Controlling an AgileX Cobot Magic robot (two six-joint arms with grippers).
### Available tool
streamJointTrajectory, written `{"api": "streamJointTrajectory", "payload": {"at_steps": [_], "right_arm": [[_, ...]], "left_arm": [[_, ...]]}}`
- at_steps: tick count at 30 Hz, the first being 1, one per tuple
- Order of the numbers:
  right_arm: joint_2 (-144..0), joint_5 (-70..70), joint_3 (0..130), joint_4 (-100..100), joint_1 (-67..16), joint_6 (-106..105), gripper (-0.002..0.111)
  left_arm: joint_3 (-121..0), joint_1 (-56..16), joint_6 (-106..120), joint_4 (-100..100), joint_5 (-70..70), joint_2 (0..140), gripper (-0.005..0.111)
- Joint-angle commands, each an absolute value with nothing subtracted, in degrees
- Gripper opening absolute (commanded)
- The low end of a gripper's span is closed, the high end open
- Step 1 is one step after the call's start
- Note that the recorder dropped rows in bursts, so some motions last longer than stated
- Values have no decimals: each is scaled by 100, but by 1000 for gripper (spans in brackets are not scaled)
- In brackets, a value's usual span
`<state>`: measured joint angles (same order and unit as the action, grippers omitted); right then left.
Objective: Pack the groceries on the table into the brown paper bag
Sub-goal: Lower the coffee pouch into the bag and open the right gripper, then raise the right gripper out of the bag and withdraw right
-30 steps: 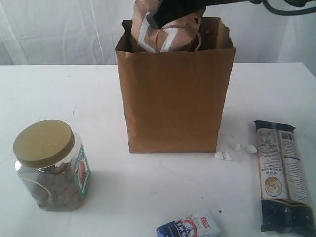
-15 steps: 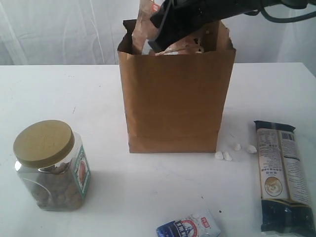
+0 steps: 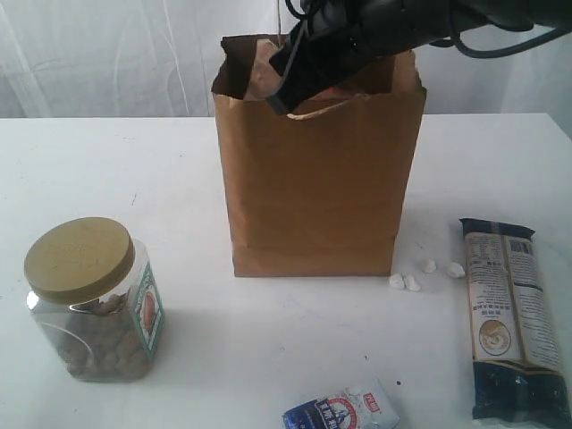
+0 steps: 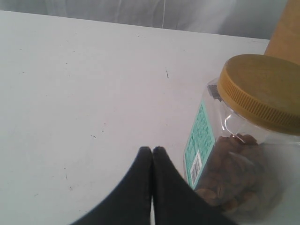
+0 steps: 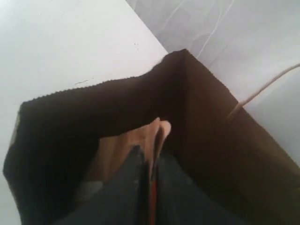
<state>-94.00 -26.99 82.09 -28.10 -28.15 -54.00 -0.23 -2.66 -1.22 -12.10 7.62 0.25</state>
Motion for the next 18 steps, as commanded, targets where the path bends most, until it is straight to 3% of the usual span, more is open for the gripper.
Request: {"api": "streamJointTrajectory", "payload": {"at_steps": [1, 4, 18], "right_arm": [[-9450, -2737, 8242, -2826, -2790, -5363, 20], [-9465, -2737, 8242, -2826, -2790, -5363, 25], [-9468, -2651, 8242, -2826, -2790, -5363, 25]], "left_arm": [[0, -306, -129, -1231, 754, 0, 0], [0, -306, -129, -1231, 754, 0, 0], [0, -306, -129, -1231, 754, 0, 0]]}}
